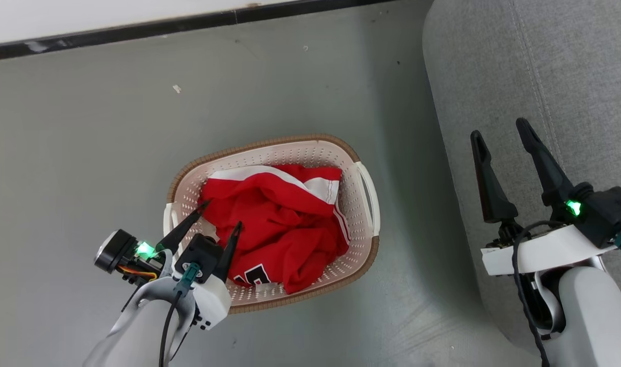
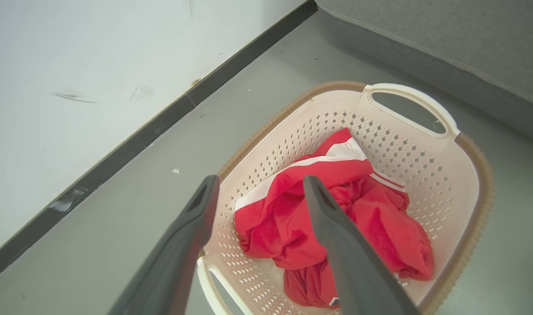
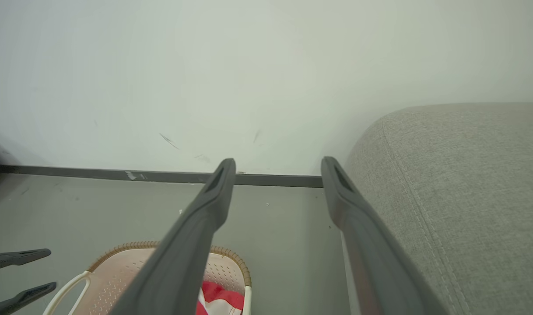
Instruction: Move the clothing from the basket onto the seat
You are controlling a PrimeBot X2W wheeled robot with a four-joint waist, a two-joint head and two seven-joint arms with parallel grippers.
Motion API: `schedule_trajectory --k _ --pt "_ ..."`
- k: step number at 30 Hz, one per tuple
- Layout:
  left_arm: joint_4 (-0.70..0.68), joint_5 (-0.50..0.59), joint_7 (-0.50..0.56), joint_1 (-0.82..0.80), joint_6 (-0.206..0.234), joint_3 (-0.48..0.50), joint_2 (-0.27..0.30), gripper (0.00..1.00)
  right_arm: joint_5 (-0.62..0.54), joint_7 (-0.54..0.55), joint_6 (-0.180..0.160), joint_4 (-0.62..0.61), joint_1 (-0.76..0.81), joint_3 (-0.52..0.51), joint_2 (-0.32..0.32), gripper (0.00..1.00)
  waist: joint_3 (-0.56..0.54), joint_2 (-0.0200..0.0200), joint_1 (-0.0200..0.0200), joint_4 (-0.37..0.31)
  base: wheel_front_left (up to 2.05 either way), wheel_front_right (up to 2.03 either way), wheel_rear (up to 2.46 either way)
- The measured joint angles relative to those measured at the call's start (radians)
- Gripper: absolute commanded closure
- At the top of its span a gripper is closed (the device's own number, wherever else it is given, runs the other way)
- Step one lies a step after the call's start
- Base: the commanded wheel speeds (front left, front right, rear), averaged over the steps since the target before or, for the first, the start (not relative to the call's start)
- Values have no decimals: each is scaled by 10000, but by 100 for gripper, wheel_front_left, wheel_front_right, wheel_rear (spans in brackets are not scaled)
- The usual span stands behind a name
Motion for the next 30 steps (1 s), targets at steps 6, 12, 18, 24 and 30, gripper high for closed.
schedule_trajectory --k 6,12,18,24,30 --pt "370 146 0 -362 -136 -148 25 0 104 -25 0 -38 -373 61 -2 0 484 0 0 -225 0 0 0" --pt "767 270 2 -740 -297 -364 77 0 270 -25 0 -56 -815 180 -2 0 1007 0 0 -492 0 0 0" --pt "1129 560 75 -1147 -447 -514 130 0 416 -25 0 -121 -1149 245 -4 0 1474 0 0 -743 0 0 0" --pt "1469 777 140 -1518 -619 -731 305 0 571 -25 0 -182 -1458 311 -6 0 1897 0 0 -979 0 0 0" --pt "1797 874 184 -1881 -702 -792 366 0 725 -25 0 -211 -1743 345 -6 0 2286 0 0 -1206 0 0 0"
